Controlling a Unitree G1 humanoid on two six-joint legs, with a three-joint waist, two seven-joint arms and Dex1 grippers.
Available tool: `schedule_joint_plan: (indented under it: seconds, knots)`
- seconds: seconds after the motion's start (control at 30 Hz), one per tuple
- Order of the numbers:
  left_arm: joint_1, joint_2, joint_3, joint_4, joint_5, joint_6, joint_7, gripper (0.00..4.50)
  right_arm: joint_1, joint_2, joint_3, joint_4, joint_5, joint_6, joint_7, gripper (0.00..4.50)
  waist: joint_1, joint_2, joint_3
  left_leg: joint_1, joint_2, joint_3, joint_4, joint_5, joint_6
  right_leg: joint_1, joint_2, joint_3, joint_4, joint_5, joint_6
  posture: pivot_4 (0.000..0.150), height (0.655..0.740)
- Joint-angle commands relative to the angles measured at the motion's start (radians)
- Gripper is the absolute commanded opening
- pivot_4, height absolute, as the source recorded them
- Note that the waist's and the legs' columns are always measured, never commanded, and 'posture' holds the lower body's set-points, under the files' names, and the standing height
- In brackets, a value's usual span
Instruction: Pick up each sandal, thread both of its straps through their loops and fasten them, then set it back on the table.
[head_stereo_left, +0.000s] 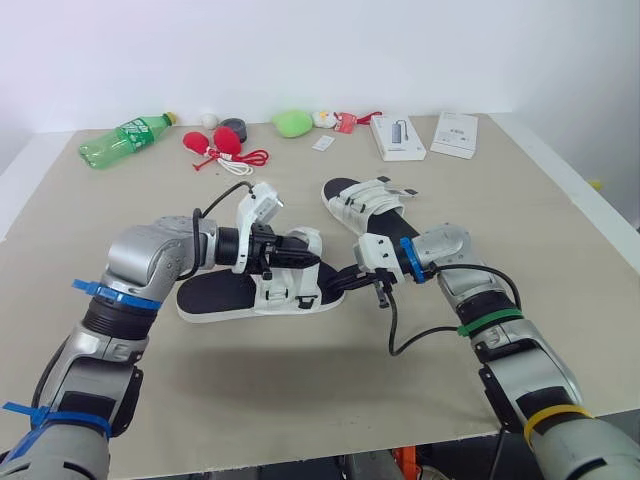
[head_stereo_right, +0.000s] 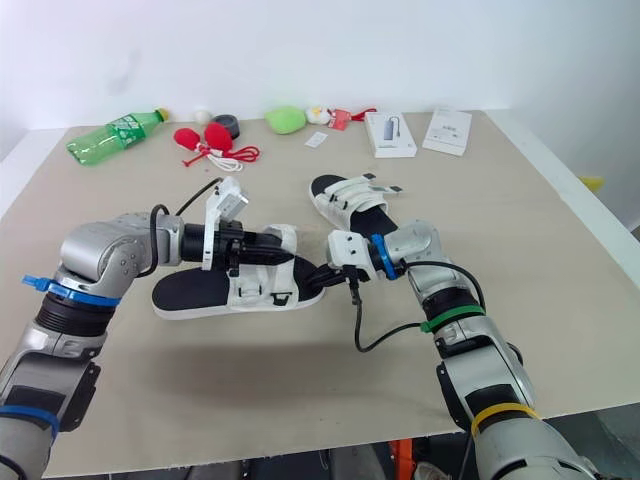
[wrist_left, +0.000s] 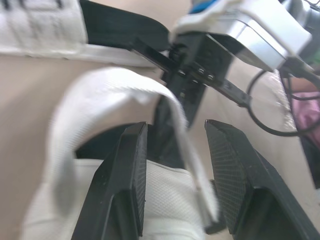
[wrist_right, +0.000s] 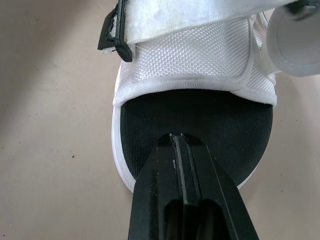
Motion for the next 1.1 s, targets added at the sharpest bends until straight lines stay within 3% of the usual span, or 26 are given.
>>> schedule_joint_plan:
  seconds: [0.03,0.23,0.83,0.97,1.0,1.07,1.1]
  knots:
    - [-0.033,-0.014,0.031,0.001,-0.005,-0.011,-0.014,1.87,-0.011,0.000,0.006,0.010,-0.011,-0.004,-0.004,0.00,0.000,0.000,0.000,0.000,0.000,0.000,0.000,0.000,0.000,0.000,0.000,0.000,0.000,0.000,0.000,0.150,0.7400]
    - [-0.035,-0.027,0.022,0.002,0.007,-0.024,-0.031,0.06,-0.011,-0.001,0.005,0.011,-0.011,-0.006,-0.007,0.00,0.000,0.000,0.000,0.000,0.000,0.000,0.000,0.000,0.000,0.000,0.000,0.000,0.000,0.000,0.001,0.150,0.7400]
    - [0.140,0.047,-0.054,-0.179,0.036,-0.023,-0.084,0.06,-0.017,0.002,0.006,0.026,-0.014,-0.018,-0.007,0.00,-0.002,0.000,0.000,0.000,0.000,0.000,-0.001,0.000,0.000,0.000,0.000,0.000,0.000,0.000,0.000,0.150,0.7400]
    - [0.126,0.049,-0.034,-0.214,-0.009,0.043,-0.086,0.06,-0.020,0.003,0.007,0.031,-0.016,-0.022,-0.005,0.00,-0.002,0.000,0.000,0.000,0.000,0.000,-0.001,0.000,0.000,0.000,0.000,0.000,0.000,0.000,0.000,0.150,0.7400]
    - [0.123,0.057,-0.039,-0.228,-0.014,0.044,-0.100,0.59,-0.020,0.003,0.008,0.033,-0.016,-0.023,-0.004,0.00,-0.002,0.000,0.000,0.000,0.000,0.000,-0.001,0.000,0.000,0.000,0.000,0.000,0.000,0.000,0.000,0.150,0.7400]
    - [0.117,0.060,-0.037,-0.248,-0.009,0.015,-0.112,1.15,-0.022,0.003,0.009,0.036,-0.017,-0.026,-0.003,0.00,-0.002,0.000,0.000,0.000,0.000,0.000,-0.001,0.000,0.000,0.000,0.000,0.000,0.000,-0.001,-0.002,0.150,0.7400]
    - [0.114,0.063,-0.035,-0.253,-0.003,-0.003,-0.120,1.75,-0.023,0.004,0.009,0.038,-0.018,-0.028,-0.003,0.00,-0.002,0.000,0.000,0.000,0.000,0.000,-0.001,0.000,0.000,0.000,0.000,0.000,0.000,-0.001,-0.002,0.150,0.7400]
